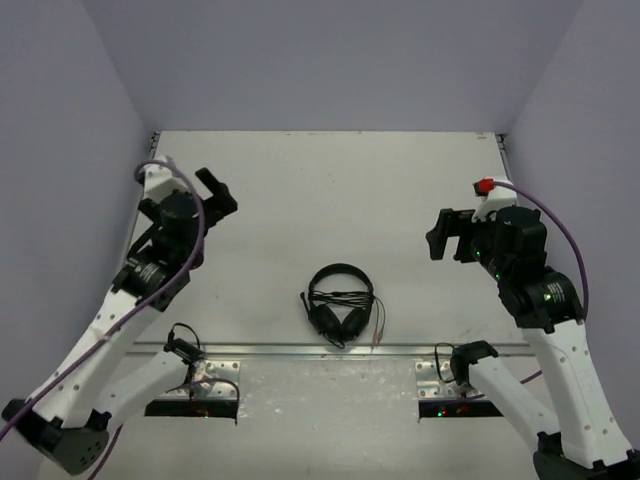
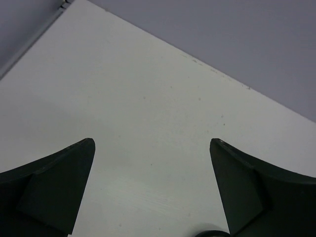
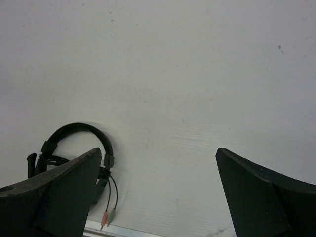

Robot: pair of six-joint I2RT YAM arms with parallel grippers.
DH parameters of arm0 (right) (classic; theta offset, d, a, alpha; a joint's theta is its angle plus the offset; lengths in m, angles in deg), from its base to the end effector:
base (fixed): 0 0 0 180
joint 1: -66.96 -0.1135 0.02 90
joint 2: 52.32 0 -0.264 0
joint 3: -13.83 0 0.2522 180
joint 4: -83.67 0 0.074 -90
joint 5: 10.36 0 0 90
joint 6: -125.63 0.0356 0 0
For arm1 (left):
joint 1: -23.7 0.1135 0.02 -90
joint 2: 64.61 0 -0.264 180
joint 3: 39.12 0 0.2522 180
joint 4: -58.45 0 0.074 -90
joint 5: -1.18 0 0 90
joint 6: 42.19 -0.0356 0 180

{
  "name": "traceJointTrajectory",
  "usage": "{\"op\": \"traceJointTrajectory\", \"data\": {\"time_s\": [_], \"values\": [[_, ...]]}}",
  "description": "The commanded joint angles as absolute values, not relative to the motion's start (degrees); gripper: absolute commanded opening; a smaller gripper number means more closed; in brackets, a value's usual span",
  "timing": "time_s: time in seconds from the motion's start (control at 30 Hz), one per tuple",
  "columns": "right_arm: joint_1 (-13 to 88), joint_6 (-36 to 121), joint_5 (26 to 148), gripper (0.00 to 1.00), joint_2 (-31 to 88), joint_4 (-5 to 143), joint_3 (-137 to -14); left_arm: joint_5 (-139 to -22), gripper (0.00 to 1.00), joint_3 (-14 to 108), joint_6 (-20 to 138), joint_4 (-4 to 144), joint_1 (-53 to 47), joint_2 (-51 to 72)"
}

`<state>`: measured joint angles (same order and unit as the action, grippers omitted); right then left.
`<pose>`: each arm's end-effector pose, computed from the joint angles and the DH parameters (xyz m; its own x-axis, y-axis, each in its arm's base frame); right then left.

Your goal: Wrap the headphones

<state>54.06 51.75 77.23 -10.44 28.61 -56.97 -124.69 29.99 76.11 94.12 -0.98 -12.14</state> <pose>0.1393 0.0304 0.3634 -0.4643 0.1783 -0.8676 -0.0597 0.9710 0.2315 0.1887 -0.0637 0.3615 -0.1827 -0.3389 -0.9229 -0.2857 0.9165 -0.2800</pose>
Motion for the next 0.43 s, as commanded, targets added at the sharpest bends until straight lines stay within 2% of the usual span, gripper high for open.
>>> {"op": "traceJointTrajectory", "data": {"time_s": [0.0, 0.13, 0.27, 0.4], "values": [[51.41, 48.55, 68.22, 0.99, -12.59, 26.76, -57.42, -132.87, 1.00, 29.13, 76.31, 104.63, -1.17, -23.10], [50.97, 48.81, 69.97, 0.99, -17.86, 28.77, -51.98, -130.83, 1.00, 27.73, 69.54, 105.43, -1.26, -32.68], [50.79, 48.99, 71.03, 0.99, -22.79, 31.94, -47.58, -133.90, 1.00, 19.93, 67.60, 103.42, -1.17, -35.95], [50.79, 49.60, 71.73, 0.99, -21.22, 31.77, -48.01, -135.21, 1.00, 19.20, 66.54, 102.36, -1.17, -34.99]]}}
